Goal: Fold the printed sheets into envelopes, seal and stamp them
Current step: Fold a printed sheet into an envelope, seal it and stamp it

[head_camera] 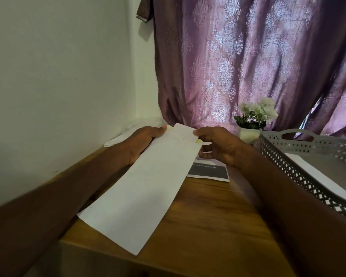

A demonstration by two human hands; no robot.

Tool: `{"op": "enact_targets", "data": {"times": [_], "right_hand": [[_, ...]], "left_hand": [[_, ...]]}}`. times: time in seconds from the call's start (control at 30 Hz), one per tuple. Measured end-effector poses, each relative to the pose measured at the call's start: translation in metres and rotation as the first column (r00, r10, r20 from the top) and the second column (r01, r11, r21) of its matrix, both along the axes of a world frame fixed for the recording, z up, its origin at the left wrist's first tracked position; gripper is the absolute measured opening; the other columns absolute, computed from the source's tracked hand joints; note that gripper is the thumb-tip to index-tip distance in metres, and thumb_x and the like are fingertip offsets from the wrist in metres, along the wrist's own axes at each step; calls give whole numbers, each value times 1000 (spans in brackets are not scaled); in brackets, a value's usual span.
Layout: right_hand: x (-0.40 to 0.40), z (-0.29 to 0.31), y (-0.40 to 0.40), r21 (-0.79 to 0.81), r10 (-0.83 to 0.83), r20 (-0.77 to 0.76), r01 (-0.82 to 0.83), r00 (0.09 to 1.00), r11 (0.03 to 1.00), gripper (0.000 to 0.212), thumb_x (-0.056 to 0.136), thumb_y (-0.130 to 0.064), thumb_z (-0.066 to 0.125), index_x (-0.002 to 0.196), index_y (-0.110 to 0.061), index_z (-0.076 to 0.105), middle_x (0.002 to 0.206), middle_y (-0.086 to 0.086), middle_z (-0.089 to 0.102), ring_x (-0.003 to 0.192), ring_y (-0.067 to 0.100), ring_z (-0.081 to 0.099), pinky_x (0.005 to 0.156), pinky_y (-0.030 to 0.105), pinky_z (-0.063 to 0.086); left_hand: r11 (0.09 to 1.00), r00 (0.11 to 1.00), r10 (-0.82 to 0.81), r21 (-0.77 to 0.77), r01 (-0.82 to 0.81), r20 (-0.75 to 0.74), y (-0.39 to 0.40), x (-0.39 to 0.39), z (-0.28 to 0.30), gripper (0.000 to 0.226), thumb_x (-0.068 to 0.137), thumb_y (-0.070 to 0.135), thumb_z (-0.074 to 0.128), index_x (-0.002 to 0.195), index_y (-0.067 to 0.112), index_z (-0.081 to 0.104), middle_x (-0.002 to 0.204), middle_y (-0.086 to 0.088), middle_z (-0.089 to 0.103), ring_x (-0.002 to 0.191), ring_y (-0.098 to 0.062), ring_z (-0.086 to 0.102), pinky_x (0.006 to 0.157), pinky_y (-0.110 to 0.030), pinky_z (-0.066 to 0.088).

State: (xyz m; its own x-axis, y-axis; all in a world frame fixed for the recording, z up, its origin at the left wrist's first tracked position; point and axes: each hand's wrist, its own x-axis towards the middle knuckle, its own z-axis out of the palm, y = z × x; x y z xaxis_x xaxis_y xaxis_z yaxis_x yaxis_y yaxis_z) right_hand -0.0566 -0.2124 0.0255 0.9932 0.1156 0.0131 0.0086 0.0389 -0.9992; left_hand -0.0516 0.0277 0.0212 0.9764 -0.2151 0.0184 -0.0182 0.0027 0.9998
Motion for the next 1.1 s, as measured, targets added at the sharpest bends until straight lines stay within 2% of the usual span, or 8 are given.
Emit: {"op": "enact_targets", "data": {"times": [0.1,0.27,0.37,0.47,0.63,0.83,0.97,1.1], "right_hand": [[1,-4,2,-2,-5,-11,5,1000,1000,28,89,-29,76,111,-14,70,92,5,77,75,21,71,67,32,61],[5,-7,12,-5,-59,-15,59,998,998,14,86,-12,77,97,-19,72,89,2,75,82,21,72,64,30,59],[5,-3,14,8,-33,-44,33,998,999,26,83,-2,76,101,-20,71,93,4,76,86,23,71,66,31,57],[4,-4,13,9,-14,-78,15,997,1000,21,84,-8,77,102,-18,72,92,5,75,85,23,70,67,32,60],[4,-6,15,9,-74,-70,75,995,997,14,87,-16,77,99,-16,72,82,3,76,78,20,71,59,29,59],[3,-5,18,-12,-48,-54,48,997,999,23,81,-5,80,99,-19,75,93,5,78,85,22,71,66,31,60],[-1,-4,19,7,-40,-83,41,996,999,17,83,-8,79,95,-19,74,90,5,76,82,22,71,58,28,58],[-3,-4,22,-5,-41,-42,41,998,999,14,86,-10,77,96,-20,72,90,4,75,79,19,70,65,30,57]], "left_hand": [[1000,999,-22,-20,22,-23,-1,0,-1,40,101,39,63,125,8,72,118,-14,77,105,-31,74,98,-43,56],[1000,1000,-19,-11,19,-7,-2,3,-2,33,100,38,65,112,9,76,107,-13,80,84,-23,78,79,-34,59],[1000,1000,3,8,-3,20,0,7,-2,32,100,38,66,108,9,76,104,-12,81,82,-23,78,81,-34,60],[1000,999,-31,-3,31,-10,1,6,-4,32,100,39,65,105,9,77,100,-12,81,79,-23,79,64,-29,62],[998,998,-56,16,56,-3,0,6,-5,32,102,38,63,102,9,77,98,-12,81,77,-21,79,63,-28,61],[998,999,-24,65,22,29,-1,3,-2,34,102,40,62,103,8,74,92,-9,80,75,-20,77,76,-33,58],[991,998,15,130,-22,54,-3,1,-1,49,102,43,61,127,0,67,123,-22,72,110,-37,69,110,-50,51],[986,996,31,162,-45,84,-5,1,0,49,103,44,59,125,1,69,123,-22,72,114,-39,68,114,-54,47]]}}
